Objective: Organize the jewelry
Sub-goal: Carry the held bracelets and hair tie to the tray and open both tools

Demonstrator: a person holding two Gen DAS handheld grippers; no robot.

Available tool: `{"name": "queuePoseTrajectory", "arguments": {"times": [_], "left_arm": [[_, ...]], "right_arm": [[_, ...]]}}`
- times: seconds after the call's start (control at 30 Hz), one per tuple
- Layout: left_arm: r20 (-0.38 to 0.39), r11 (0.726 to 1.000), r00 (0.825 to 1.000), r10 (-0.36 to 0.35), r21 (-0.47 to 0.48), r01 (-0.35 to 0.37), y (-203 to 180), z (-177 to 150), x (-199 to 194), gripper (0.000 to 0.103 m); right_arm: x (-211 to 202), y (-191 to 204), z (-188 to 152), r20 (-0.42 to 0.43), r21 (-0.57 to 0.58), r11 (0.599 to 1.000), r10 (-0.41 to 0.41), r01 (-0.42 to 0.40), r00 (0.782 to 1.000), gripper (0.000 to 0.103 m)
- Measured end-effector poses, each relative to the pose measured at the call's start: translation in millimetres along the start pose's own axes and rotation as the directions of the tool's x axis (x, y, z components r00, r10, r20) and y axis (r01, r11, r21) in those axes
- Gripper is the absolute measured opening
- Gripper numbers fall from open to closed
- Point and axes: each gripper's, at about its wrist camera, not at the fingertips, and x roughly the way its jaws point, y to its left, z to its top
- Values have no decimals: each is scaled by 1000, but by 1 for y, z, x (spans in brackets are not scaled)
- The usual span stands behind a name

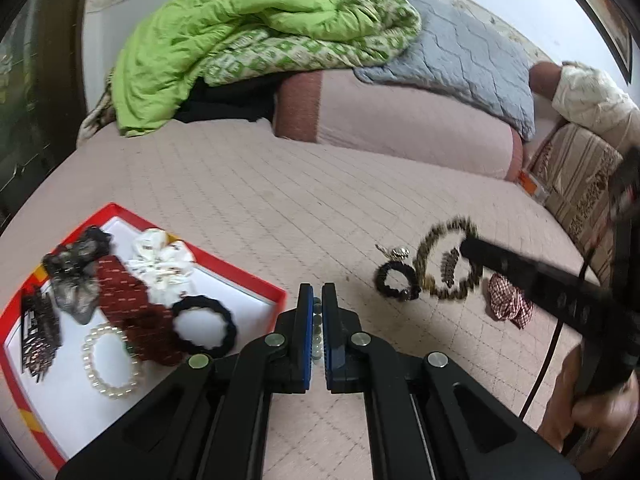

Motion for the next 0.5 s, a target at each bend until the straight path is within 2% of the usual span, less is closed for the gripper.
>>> {"name": "queuePoseTrajectory", "arguments": {"times": [0.2,0.5], "left_arm": [[50,1000,999,19,-22,-18,17,5,-30,4],[70,995,995,73,-70,-68,59,-2,-63,4]], "right_arm": [[-15,29,-17,-2,-20,999,39,-39,999,6],[-25,75,-32,-27,-59,992,107,-108,994,6]]}}
